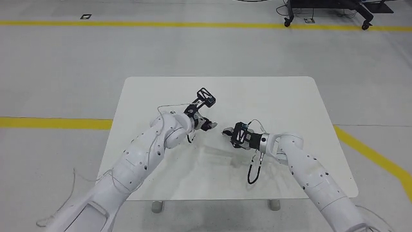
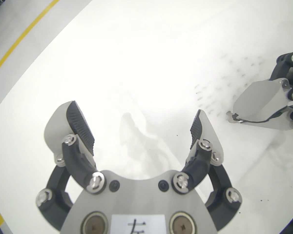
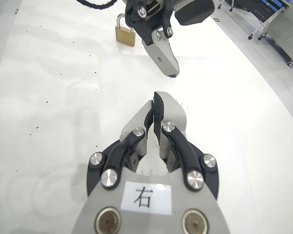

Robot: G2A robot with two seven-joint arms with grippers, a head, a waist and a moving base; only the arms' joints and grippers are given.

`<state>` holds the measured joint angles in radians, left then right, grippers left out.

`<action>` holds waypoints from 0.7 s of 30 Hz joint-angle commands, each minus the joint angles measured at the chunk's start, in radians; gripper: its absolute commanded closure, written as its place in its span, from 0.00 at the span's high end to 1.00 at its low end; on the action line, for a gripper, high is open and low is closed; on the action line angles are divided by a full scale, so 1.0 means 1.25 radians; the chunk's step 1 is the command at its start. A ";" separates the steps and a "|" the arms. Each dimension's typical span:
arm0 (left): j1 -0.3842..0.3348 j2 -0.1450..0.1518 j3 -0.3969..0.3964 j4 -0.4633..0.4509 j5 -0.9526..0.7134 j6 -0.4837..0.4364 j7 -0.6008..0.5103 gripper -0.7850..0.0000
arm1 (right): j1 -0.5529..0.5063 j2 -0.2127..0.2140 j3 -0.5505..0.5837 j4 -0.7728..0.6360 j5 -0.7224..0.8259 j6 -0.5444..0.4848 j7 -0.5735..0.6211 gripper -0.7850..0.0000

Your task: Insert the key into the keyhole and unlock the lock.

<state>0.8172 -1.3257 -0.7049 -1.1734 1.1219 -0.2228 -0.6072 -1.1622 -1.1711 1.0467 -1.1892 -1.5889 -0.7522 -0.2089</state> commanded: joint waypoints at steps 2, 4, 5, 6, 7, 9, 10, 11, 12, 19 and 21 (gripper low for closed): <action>-0.019 -0.015 0.036 0.037 0.038 0.002 0.000 1.00 | 0.000 0.000 0.000 0.000 0.000 0.000 0.000 0.00; -0.029 -0.025 0.060 0.062 0.070 0.008 0.000 1.00 | 0.000 0.000 0.000 0.000 0.000 0.000 0.000 0.00; -0.031 -0.030 0.071 0.074 0.081 0.008 0.002 1.00 | 0.000 0.000 0.000 0.000 0.000 0.000 0.000 0.00; -0.035 -0.035 0.080 0.086 0.089 0.007 0.004 1.00 | 0.000 0.000 0.000 0.000 0.000 0.000 0.000 0.00; -0.038 -0.040 0.087 0.099 0.098 0.010 0.006 1.00 | 0.000 0.000 0.000 0.000 0.000 0.000 0.000 0.00; -0.044 -0.048 0.100 0.121 0.114 0.012 0.014 1.00 | 0.000 0.000 0.000 0.000 0.000 0.000 0.000 0.00; -0.046 -0.052 0.104 0.132 0.120 0.012 0.018 1.00 | 0.000 0.000 0.000 0.000 0.000 0.000 0.000 0.00; -0.047 -0.055 0.107 0.141 0.122 0.012 0.023 1.00 | 0.000 0.000 0.000 0.000 0.000 0.000 0.000 0.00; -0.050 -0.058 0.109 0.149 0.126 0.012 0.025 1.00 | 0.000 0.000 0.000 0.000 0.000 0.000 0.000 0.00; -0.082 -0.054 0.041 0.143 0.097 0.018 0.063 1.00 | 0.000 0.000 0.000 0.000 0.000 0.000 0.000 0.00; -0.084 -0.040 -0.009 0.108 0.076 0.004 0.065 1.00 | 0.000 0.000 0.000 0.000 0.000 0.000 0.000 0.00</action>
<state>0.7121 -1.3864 -0.6779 -1.0115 1.2299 -0.2069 -0.5260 -1.1622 -1.1711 1.0467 -1.1892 -1.5889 -0.7522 -0.2090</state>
